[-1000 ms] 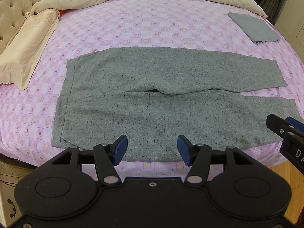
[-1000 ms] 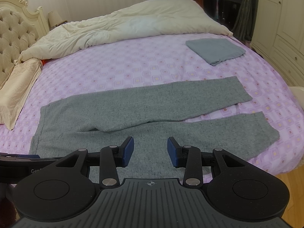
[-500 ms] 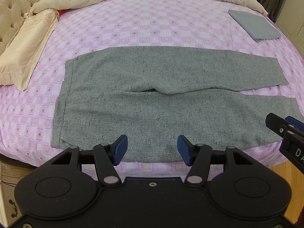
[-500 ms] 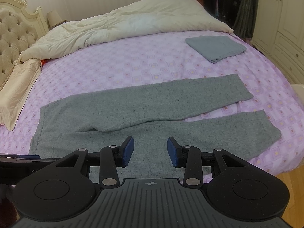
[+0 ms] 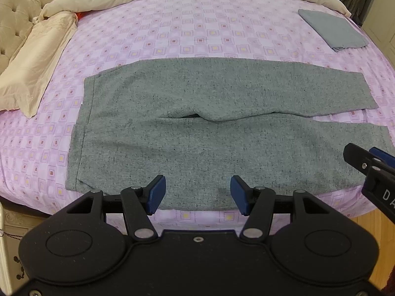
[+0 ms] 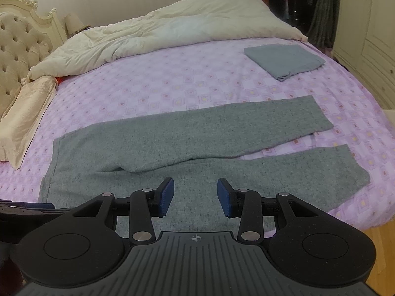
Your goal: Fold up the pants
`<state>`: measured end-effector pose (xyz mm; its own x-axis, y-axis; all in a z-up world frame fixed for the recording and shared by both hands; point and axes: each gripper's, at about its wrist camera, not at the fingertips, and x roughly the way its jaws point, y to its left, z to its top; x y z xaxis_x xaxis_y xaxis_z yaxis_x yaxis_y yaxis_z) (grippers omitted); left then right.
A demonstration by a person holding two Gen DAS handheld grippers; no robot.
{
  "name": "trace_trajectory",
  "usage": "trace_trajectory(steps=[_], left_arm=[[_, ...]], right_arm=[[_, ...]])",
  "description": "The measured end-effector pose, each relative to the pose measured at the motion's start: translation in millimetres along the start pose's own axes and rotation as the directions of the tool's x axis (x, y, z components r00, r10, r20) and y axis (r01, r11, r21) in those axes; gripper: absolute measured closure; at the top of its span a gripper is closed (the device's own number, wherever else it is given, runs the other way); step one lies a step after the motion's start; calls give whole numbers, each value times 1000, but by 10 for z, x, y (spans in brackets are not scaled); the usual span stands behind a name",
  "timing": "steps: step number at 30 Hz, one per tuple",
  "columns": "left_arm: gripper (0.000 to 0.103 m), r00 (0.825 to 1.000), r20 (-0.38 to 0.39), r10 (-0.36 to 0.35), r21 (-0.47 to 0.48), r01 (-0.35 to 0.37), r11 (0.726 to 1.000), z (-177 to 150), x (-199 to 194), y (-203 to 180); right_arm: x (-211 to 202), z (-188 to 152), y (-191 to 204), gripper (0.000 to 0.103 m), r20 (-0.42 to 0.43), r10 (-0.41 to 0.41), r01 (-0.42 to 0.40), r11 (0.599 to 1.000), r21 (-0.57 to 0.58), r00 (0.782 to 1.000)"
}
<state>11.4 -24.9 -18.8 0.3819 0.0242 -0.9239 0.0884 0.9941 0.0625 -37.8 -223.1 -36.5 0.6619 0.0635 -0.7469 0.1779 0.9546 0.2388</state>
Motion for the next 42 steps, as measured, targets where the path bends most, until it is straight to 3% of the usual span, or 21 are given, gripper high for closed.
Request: trace_trajectory(steps=[7, 10, 17, 22, 29, 37, 42], left_arm=[[41, 1000, -12, 15, 7, -15, 1000, -4, 20, -94], [41, 999, -31, 22, 18, -22, 1000, 0, 40, -108], [41, 996, -58, 60, 26, -59, 998, 21, 136, -84], [49, 995, -74, 72, 33, -70, 997, 167, 330, -130], [48, 995, -88, 36, 68, -30, 997, 603, 678, -367], [48, 993, -120, 16, 142, 1, 990, 1039, 1080, -591], [48, 991, -124, 39, 203, -13, 979, 1136, 1259, -718]], right_arm=[[50, 2, -77, 65, -14, -6, 6, 1000, -8, 1000], [126, -5, -157, 76, -53, 10, -9, 1000, 24, 999], [328, -47, -295, 76, -110, 14, -6, 997, 74, 994], [491, -8, -467, 83, -146, -26, 43, 993, 113, 989], [687, 181, -824, 84, -162, -121, 150, 972, 179, 979], [1063, 428, -1197, 84, -208, -228, 277, 929, 246, 951], [1319, 645, -1490, 84, -211, -236, 283, 932, 227, 948]])
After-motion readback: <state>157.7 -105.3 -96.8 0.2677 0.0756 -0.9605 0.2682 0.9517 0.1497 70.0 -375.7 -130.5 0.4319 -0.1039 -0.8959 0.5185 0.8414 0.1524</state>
